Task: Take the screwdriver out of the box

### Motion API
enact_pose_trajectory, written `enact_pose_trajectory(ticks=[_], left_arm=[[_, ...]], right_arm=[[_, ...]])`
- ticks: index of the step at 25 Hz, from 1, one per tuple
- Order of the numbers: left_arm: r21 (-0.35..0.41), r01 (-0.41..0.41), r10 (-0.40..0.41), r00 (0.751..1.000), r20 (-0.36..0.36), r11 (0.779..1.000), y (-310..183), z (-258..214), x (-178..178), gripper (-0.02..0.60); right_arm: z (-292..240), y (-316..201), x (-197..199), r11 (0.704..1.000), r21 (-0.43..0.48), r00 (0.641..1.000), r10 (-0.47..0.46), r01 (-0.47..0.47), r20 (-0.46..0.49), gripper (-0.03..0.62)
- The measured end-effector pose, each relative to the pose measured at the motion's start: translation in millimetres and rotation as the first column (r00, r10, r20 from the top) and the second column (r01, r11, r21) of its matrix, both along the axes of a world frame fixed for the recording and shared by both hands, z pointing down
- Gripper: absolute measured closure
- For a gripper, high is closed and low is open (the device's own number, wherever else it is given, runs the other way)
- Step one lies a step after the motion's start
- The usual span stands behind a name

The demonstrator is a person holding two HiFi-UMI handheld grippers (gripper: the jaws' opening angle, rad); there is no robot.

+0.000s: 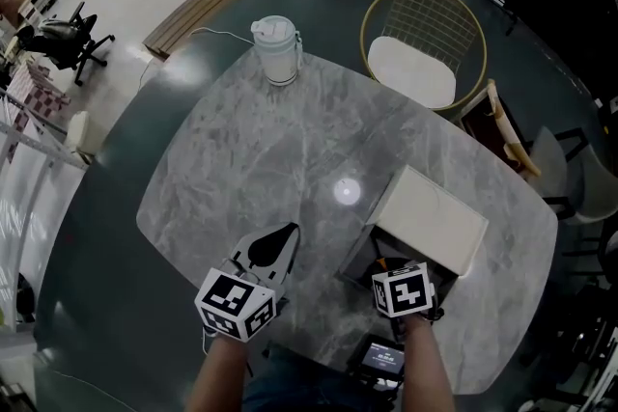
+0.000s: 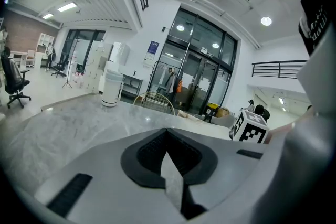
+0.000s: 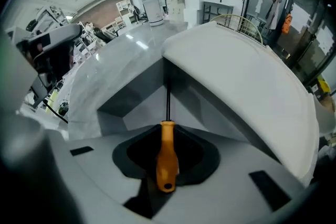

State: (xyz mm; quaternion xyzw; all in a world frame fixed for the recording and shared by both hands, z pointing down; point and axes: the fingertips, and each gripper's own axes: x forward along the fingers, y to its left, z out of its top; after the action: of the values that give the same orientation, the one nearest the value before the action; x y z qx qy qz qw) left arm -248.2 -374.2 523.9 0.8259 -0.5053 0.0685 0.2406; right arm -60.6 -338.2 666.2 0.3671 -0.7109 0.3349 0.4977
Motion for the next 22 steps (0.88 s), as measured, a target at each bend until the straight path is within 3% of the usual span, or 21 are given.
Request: enact_pose_trajectory(ticks=[14, 22], left_arm=[[0.114, -0.031, 0.03, 1.0, 0.009, 0.993, 0.0, -54.0, 1.8, 0.569], [0.253, -0.043, 0.041, 0.999, 0.012, 0.966, -7.9, -112.5, 2.6, 0.569]], right_arm=[[-58.7, -4.2, 2.9, 0.994, 0.105, 1.0, -0.012, 0.01, 0.014, 0.505], [-108.7, -17.6, -4.1, 0.975, 0.221, 0.998, -0.001, -0.013, 0.062, 0.505]])
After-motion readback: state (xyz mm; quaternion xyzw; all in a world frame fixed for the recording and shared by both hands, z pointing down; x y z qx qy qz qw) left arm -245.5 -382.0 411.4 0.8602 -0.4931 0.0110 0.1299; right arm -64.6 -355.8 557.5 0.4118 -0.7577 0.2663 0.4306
